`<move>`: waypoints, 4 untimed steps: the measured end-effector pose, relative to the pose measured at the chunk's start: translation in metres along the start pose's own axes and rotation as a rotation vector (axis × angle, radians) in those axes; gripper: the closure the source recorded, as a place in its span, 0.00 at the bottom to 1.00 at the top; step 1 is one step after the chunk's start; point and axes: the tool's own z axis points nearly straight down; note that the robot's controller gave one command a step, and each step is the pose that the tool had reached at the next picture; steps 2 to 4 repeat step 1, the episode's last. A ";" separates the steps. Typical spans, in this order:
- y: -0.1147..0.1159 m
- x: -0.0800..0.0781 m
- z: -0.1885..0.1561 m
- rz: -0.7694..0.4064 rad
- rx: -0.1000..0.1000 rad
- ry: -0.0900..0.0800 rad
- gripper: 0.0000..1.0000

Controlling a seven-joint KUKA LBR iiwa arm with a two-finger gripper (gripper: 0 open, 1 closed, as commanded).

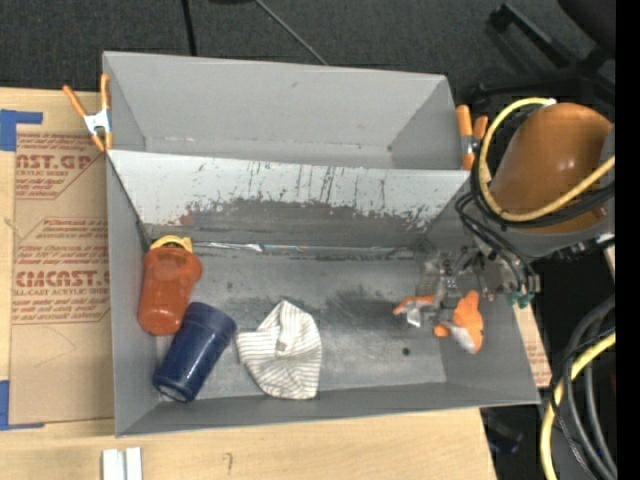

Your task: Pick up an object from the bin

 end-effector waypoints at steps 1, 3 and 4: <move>0.000 0.000 -0.003 0.001 -0.001 0.006 1.00; 0.000 0.000 -0.003 0.001 -0.001 0.006 1.00; 0.000 0.000 -0.003 0.001 -0.001 0.006 1.00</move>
Offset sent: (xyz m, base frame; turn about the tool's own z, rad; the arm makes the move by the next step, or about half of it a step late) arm -0.0332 0.0365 -0.0488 0.0608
